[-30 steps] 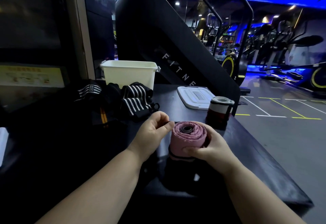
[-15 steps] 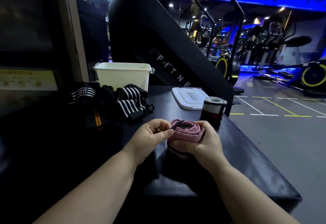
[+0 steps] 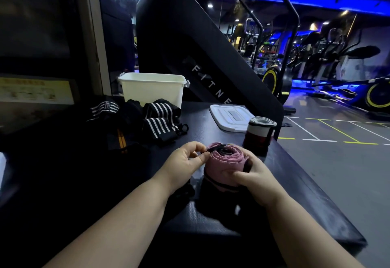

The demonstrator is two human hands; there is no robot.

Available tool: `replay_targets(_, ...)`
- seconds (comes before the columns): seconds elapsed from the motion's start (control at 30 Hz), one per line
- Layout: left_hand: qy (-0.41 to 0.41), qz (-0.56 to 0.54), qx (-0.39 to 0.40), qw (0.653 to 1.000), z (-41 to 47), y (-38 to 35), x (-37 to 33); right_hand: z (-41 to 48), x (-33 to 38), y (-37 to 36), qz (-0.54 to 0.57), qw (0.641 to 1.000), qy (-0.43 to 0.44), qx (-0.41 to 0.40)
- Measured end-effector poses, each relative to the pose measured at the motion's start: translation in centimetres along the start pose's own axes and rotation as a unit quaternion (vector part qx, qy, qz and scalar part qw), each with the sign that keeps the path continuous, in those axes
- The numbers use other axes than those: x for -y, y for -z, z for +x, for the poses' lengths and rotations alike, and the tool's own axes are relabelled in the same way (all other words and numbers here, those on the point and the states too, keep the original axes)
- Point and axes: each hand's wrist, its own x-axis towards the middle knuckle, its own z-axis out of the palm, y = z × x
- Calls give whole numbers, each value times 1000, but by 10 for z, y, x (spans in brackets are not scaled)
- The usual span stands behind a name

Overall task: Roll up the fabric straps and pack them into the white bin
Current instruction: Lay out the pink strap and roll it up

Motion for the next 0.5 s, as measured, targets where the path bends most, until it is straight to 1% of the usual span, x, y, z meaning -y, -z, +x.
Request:
replay_targets(0.1,1,3,0,1000,2,1,3,-1,0,-3,-14,999,15,-25)
replay_targets(0.17,-3,-1,4,1000,2,1,5,-3,1,-6,-45,997,24,-50)
replay_targets(0.37,-37,2,9,999,2,2,4,-7,4,-13,-96,989,30,-106)
replay_targets(0.5,-11,-9,16,1000,1,2,3,-7,7,-18,-123,983,33,-132)
